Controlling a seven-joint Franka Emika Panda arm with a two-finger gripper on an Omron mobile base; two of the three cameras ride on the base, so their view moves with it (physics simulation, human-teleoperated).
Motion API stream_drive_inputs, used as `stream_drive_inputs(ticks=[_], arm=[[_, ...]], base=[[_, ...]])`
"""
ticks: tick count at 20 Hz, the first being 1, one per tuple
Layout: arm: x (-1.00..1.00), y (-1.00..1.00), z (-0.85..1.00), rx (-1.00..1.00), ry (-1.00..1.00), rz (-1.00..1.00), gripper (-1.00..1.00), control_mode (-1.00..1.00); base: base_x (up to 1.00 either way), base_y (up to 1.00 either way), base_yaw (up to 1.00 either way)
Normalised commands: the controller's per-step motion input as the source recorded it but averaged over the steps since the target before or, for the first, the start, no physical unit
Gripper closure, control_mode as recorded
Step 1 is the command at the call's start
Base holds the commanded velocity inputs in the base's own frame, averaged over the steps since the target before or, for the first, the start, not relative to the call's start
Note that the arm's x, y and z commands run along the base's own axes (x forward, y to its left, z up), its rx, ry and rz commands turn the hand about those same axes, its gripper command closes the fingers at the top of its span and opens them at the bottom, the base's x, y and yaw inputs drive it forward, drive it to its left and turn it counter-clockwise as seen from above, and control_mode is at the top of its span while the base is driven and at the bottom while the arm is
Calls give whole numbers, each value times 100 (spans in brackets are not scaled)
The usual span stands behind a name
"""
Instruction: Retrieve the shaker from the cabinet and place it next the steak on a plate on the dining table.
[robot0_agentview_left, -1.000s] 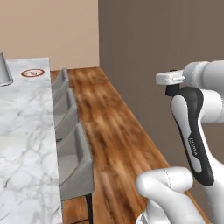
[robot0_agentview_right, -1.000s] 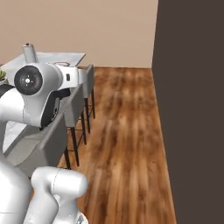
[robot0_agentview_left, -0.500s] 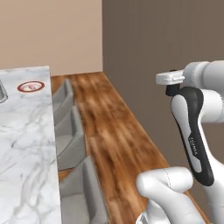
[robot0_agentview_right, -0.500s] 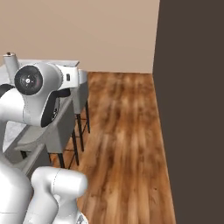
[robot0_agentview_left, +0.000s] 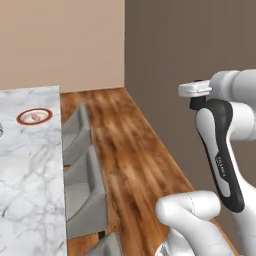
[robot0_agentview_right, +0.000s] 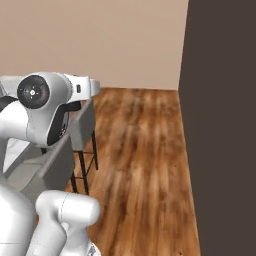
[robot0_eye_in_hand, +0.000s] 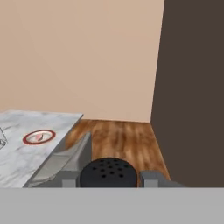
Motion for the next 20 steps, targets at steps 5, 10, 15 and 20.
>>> stream_drive_inputs(ticks=[5, 10, 15, 20], arm=[[0, 0, 0, 0, 0, 0, 100, 100], [0, 0, 0, 0, 0, 0, 100, 100], [0, 0, 0, 0, 0, 0, 100, 100], [0, 0, 0, 0, 0, 0, 100, 100]], base=[[100, -7, 10], [100, -8, 13], [100, -5, 17], [99, 0, 28]])
